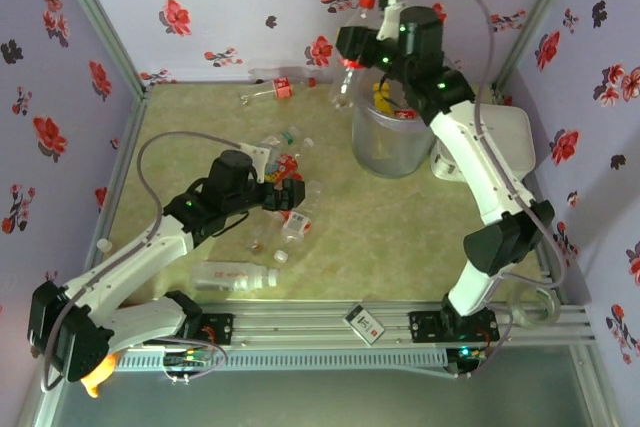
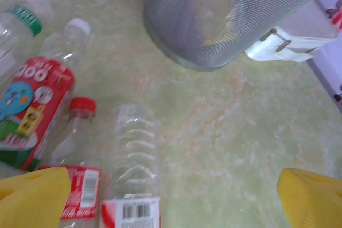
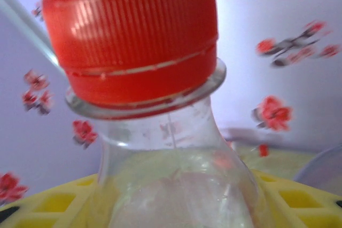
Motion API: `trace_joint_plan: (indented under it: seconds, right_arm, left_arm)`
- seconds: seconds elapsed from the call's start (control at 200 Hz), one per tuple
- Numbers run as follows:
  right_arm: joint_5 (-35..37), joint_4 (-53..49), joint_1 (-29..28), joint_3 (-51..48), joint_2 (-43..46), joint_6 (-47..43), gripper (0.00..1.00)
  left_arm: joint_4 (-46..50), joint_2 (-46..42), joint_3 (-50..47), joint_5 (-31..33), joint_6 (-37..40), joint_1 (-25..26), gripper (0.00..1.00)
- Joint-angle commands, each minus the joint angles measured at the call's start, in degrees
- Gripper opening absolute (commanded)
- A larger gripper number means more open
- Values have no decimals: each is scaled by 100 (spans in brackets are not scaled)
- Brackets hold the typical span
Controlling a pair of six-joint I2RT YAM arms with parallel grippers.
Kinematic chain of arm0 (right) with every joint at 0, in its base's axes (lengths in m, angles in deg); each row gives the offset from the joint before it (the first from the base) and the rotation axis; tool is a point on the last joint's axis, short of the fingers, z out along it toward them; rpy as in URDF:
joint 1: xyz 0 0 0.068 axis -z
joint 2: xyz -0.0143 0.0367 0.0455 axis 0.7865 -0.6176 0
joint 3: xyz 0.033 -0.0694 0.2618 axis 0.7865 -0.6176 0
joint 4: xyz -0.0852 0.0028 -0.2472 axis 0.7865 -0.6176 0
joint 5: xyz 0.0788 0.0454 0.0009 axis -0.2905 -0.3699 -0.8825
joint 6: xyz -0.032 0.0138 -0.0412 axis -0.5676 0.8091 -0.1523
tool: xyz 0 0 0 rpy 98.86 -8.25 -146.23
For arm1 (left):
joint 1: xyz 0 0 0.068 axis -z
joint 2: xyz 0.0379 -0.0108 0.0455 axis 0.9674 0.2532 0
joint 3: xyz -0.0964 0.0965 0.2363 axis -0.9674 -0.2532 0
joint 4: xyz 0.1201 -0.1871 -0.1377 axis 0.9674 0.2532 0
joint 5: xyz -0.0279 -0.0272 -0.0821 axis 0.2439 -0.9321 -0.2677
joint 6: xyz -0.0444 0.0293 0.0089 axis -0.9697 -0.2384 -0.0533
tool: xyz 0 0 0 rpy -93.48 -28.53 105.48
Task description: Put the plastic bottles in the bin
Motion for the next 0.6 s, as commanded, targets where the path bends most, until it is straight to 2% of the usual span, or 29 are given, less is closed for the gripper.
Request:
trace_joint_plan:
  seconds: [0.0,0.245,0.4,0.595]
  right_arm:
    - [625,-314,309,467,71,-460,35]
    - [987,-1270,1115,1082,-259,-942,31]
    - [959,-1490,1447,737,-295,-1031,27]
    - [887,-1537,1568,148,-293,-1168,25]
  left_arm:
    - [825,-101,38,428,-320,-87,100]
    - [712,184,-85,317,-614,-139,100]
    - [691,347,-28,279,-634,-142,100]
    - [722,446,-14,276,-615,-142,100]
